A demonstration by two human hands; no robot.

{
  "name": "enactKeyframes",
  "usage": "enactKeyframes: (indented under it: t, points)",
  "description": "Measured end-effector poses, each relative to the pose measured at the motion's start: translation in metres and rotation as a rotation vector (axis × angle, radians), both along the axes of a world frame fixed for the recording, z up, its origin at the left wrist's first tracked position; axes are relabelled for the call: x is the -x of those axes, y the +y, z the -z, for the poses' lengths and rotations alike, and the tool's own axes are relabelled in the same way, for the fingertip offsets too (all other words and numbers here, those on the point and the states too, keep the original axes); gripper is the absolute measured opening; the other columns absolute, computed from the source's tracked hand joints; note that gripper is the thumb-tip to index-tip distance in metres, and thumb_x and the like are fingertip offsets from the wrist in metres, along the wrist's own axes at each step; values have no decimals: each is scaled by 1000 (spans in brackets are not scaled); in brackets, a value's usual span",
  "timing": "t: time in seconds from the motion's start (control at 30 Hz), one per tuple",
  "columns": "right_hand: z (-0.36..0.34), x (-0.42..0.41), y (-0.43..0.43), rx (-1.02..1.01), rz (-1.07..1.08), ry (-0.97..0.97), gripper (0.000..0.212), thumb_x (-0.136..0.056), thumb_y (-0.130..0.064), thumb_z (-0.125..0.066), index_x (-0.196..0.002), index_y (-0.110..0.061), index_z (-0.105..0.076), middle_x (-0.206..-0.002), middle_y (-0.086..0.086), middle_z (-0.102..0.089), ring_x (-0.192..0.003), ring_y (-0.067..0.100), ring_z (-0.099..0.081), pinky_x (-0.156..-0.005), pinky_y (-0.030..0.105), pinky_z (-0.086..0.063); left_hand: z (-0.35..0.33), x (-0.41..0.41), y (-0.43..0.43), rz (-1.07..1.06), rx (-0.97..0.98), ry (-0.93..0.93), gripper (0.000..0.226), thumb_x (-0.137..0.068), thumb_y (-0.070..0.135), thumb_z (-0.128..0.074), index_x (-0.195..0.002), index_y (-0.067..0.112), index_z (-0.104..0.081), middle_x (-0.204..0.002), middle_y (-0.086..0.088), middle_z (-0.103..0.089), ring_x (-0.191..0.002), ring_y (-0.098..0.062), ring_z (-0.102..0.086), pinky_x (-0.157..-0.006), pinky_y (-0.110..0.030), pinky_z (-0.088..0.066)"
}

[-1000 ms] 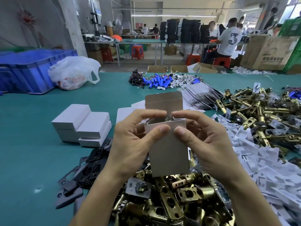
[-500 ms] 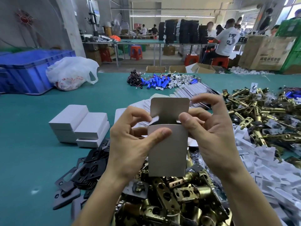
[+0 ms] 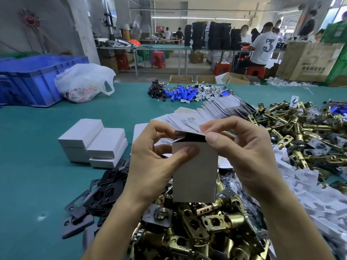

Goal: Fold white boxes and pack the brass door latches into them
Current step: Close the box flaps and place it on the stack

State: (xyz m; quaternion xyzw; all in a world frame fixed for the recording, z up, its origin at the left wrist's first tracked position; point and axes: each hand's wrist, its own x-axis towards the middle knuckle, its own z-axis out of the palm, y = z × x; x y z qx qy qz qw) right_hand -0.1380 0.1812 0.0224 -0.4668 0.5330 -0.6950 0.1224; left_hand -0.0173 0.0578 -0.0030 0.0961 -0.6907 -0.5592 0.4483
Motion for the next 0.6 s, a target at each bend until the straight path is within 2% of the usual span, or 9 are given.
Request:
enactKeyframes:
  t: [0.1, 0.17, 0.27, 0.37, 0.47, 0.53, 0.6]
  points:
    - [-4, 1, 0, -40, 22, 36, 7, -71, -21, -75, -77, -24, -75, -88, 6, -74, -82, 19, -69, -71, 27, -53, 0, 0, 1, 19, 23, 2, 32, -67, 36, -84, -86, 38, -59, -106, -1, -73, -83, -27, -76, -61, -58, -60]
    - [-4, 2, -2, -61, 47, 48, 13, -73, -11, -71, -77, -24, -75, -85, 4, -74, -81, 18, -69, -69, 29, -54, -2, -1, 2, 43, 36, 5, 27, -69, 34, -84, -85, 37, -62, -102, 1, -74, -82, -25, -76, -60, -53, -62]
    - [-4, 3, -4, -55, 96, 19, 17, -74, -6, -66, -80, -20, -73, -79, -1, -73, -74, 12, -67, -63, 24, -51, -2, -1, 3, 39, 53, -10, 28, -66, 38, -84, -83, 39, -61, -98, 9, -72, -76, -20, -76, -55, -44, -61]
    - [-4, 3, -4, -54, 88, 5, 16, -74, -8, -69, -83, -21, -72, -81, -1, -73, -75, 12, -67, -67, 25, -52, -1, -2, 2, 25, 18, -45, 40, -62, 42, -85, -90, 42, -56, -102, 9, -70, -77, -23, -76, -57, -46, -61]
    - [-3, 4, -1, -84, 73, 6, 13, -74, -12, -72, -82, -21, -75, -84, 2, -76, -78, 16, -69, -71, 27, -53, -1, -1, 0, 64, -20, -56, 48, -63, 43, -85, -100, 49, -56, -104, 5, -71, -79, -27, -76, -58, -38, -62]
    - [-3, 5, -1, -85, 61, -20, 13, -74, -12, -71, -82, -20, -77, -84, 4, -77, -78, 15, -69, -72, 26, -54, 0, -1, 0, 63, 2, -70, 45, -67, 42, -85, -105, 50, -61, -106, 4, -72, -80, -27, -76, -61, -40, -63]
    - [-4, 5, -1, -80, 39, -54, 16, -74, -12, -69, -81, -23, -79, -80, 3, -77, -74, 10, -69, -71, 24, -55, 0, 1, 2, 46, 28, -79, 34, -75, 36, -83, -104, 45, -67, -105, 10, -71, -77, -22, -76, -58, -40, -63]
